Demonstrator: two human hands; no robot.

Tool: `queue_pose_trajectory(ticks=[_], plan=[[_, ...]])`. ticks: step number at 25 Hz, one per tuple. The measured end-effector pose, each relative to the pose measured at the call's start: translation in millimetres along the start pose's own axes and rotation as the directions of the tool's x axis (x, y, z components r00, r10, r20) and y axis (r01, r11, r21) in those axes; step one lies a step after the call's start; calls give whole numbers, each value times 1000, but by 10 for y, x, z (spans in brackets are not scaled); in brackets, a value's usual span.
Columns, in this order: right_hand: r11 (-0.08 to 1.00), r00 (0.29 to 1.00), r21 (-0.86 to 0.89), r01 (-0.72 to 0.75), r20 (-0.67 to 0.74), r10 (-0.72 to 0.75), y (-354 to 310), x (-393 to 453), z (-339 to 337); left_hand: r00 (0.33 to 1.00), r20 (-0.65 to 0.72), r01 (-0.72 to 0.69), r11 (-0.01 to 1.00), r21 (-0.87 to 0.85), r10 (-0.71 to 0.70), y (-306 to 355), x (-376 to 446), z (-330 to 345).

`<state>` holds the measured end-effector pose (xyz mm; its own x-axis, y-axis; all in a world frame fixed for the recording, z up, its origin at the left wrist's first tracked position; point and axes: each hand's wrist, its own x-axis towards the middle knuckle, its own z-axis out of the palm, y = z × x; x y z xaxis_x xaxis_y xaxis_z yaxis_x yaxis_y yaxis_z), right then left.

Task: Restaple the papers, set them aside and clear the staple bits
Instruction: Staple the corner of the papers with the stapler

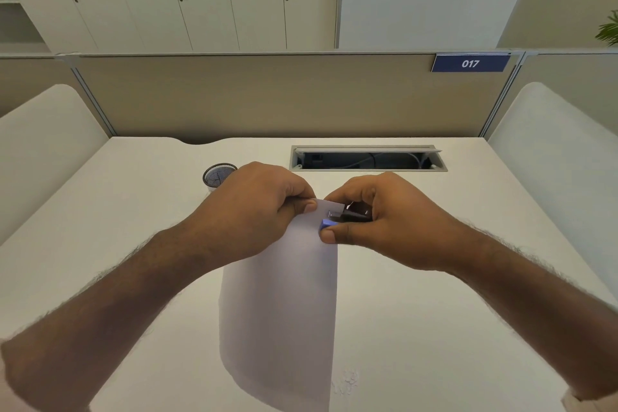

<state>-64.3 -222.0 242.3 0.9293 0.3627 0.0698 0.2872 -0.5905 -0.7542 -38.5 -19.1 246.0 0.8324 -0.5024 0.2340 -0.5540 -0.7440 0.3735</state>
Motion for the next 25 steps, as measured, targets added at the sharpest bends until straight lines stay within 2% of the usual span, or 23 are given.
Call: queue_pose_trajectory(ticks=[3,8,11,13,17,19,22,25], plan=[[998,998,-24,-60,3,60,93,15,-17,999,9,38,999,9,-38,-74,50,64],[978,961,46,-204,-182,209,697,100,4,996,16,91,996,-20,-91,-213,102,177],[955,918,1,-298,-274,287,1269,125,120,995,19,95,995,-23,-94,-280,103,225],[915,858,-19,-402,-357,370,1686,62,213,995,8,97,995,-22,-97,-307,106,241],[743,634,34,-669,-494,594,2375,-220,490,993,-1,116,992,-39,-116,-335,88,256],[670,556,50,-740,-514,653,2608,-349,643,993,-3,116,993,-38,-116,-338,85,271],[629,518,48,-776,-523,677,2815,-446,801,992,-21,121,992,-28,-122,-341,99,290],[621,520,36,-783,-510,685,2905,-451,867,992,-26,119,992,-35,-120,-350,110,313]])
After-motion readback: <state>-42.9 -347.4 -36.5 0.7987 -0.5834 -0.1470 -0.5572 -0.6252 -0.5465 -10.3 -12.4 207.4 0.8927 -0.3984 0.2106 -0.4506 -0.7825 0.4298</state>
